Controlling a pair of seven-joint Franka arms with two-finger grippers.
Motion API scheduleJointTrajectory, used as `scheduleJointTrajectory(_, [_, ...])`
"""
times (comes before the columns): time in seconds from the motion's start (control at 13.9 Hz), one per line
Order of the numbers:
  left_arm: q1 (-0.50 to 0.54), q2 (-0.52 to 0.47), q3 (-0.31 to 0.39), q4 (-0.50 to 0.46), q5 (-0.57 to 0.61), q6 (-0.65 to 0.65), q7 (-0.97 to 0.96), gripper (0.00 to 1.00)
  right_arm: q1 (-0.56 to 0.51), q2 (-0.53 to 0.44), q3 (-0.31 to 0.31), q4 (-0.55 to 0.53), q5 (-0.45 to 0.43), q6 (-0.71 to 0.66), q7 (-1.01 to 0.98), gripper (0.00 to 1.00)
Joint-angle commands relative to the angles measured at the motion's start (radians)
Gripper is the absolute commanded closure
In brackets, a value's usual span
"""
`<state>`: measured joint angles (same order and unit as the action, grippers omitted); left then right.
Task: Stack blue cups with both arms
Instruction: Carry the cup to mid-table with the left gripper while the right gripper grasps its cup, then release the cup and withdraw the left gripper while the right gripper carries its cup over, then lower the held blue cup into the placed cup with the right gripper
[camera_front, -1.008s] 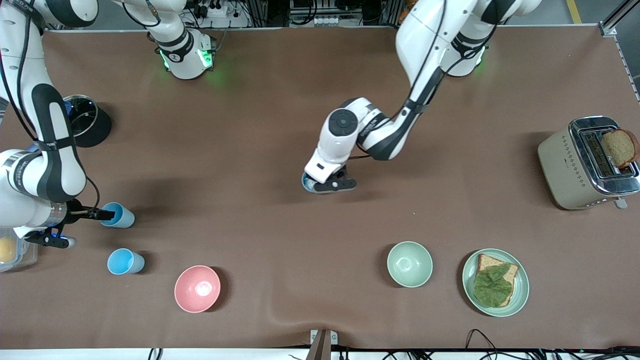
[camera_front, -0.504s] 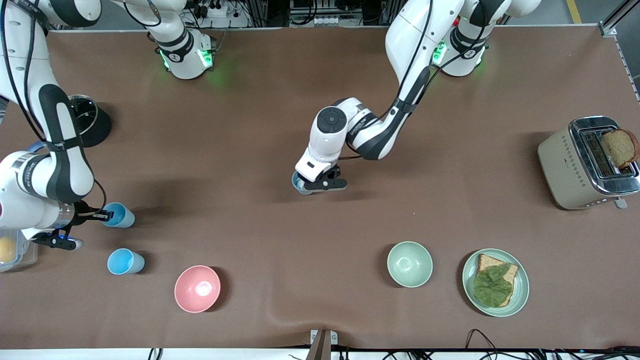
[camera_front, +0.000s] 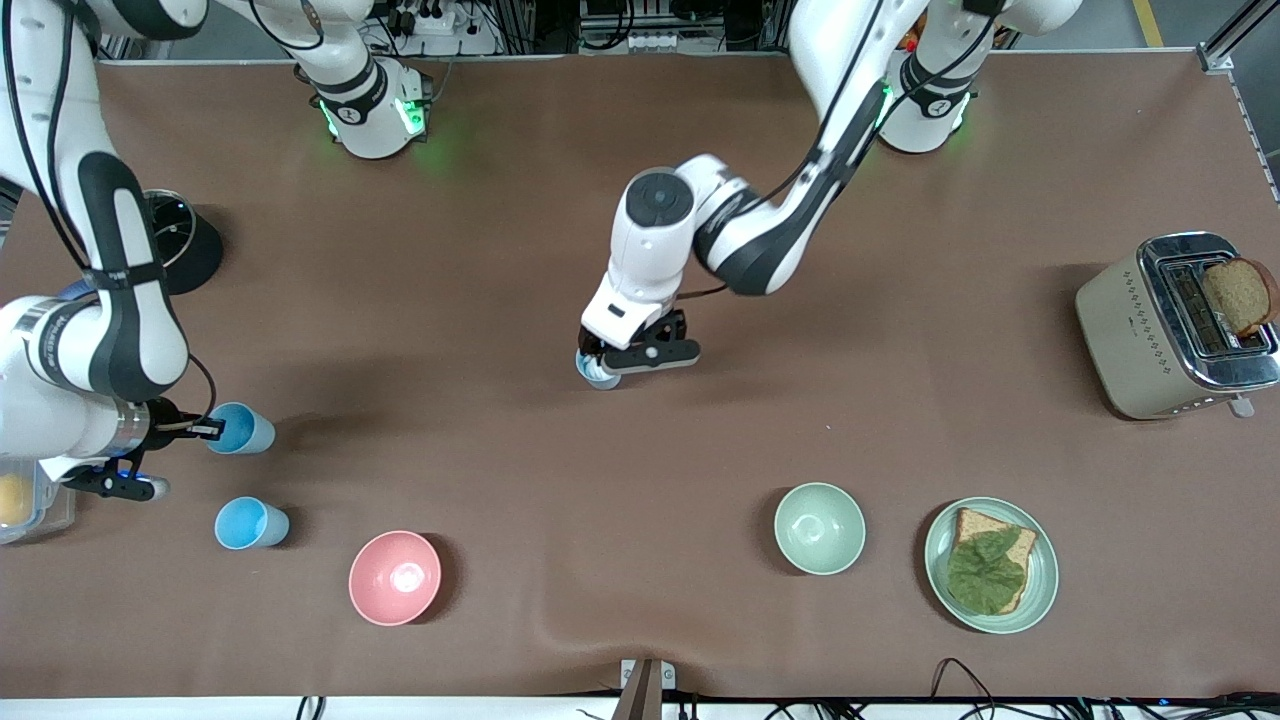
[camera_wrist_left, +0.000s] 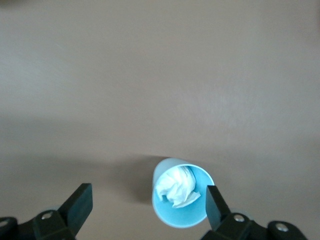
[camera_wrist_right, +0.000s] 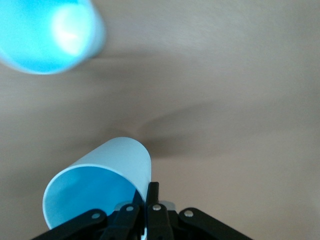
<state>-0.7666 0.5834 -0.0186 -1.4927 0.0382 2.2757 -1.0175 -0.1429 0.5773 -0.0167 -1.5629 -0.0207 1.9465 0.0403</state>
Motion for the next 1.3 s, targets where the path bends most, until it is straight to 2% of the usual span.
scheduleJointTrajectory(0.0, [0.059,-0.160,0.031,-0.034,0.023,-0.157,-0.016,0.00,0.121,-0.071,0.000,-0.026,-0.002,-0.044,0.169,1.00])
scheduleJointTrajectory(0.14, [0.157,-0.241,0.028,-0.034,0.025,-0.244,0.037,0.00,0.216,-0.079,0.001,-0.023,-0.002,-0.047,0.350,1.00])
scheduleJointTrajectory(0.29, [0.248,-0.298,0.029,-0.035,0.025,-0.347,0.203,0.00,0.311,-0.085,0.010,-0.011,0.001,-0.046,0.528,1.00])
scheduleJointTrajectory(0.43, [0.340,-0.336,0.031,-0.035,0.025,-0.380,0.353,0.00,0.397,-0.083,0.026,0.023,0.094,-0.038,0.701,1.00])
scheduleJointTrajectory(0.65, [0.469,-0.378,0.028,-0.037,0.025,-0.413,0.498,0.00,0.527,-0.065,0.024,0.081,0.185,-0.032,0.840,1.00])
scheduleJointTrajectory(0.94, [0.535,-0.439,0.028,-0.041,0.025,-0.522,0.571,0.00,0.695,-0.051,0.024,0.083,0.203,0.052,1.057,1.00])
scheduleJointTrajectory(1.22, [0.562,-0.471,0.029,-0.044,0.025,-0.570,0.580,0.00,0.758,-0.051,0.026,0.061,0.205,0.049,1.181,1.00])
